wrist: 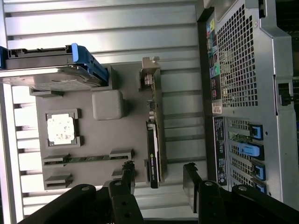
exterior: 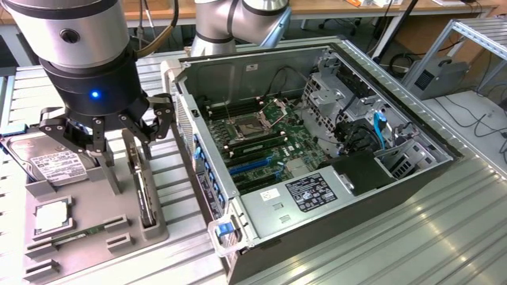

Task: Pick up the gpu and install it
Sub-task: 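Pick up the gpu and move the gpu toward the slot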

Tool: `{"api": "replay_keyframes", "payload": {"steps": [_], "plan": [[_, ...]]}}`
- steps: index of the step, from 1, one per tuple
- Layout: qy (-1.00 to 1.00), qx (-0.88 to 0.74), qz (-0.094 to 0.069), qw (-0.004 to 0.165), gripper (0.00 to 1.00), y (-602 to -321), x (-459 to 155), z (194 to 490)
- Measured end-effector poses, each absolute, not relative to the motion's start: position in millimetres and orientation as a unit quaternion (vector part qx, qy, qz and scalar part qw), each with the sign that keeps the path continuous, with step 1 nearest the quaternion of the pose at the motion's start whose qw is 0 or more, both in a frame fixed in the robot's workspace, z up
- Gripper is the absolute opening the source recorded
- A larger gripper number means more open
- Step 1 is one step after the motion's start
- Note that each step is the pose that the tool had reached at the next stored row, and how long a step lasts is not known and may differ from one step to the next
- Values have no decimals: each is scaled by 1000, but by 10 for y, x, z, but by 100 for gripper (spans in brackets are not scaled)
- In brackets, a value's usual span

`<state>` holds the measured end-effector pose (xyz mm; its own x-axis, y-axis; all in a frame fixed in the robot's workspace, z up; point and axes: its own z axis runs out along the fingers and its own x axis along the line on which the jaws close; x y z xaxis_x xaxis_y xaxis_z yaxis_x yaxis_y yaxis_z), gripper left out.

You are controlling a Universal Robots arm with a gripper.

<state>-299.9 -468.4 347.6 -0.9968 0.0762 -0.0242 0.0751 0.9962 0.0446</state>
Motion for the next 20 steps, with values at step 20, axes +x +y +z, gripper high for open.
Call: {"api": "replay_keyframes", "payload": {"steps": [20], "plan": [[999, 38, 22, 13, 54, -4683, -2999, 3281]]}}
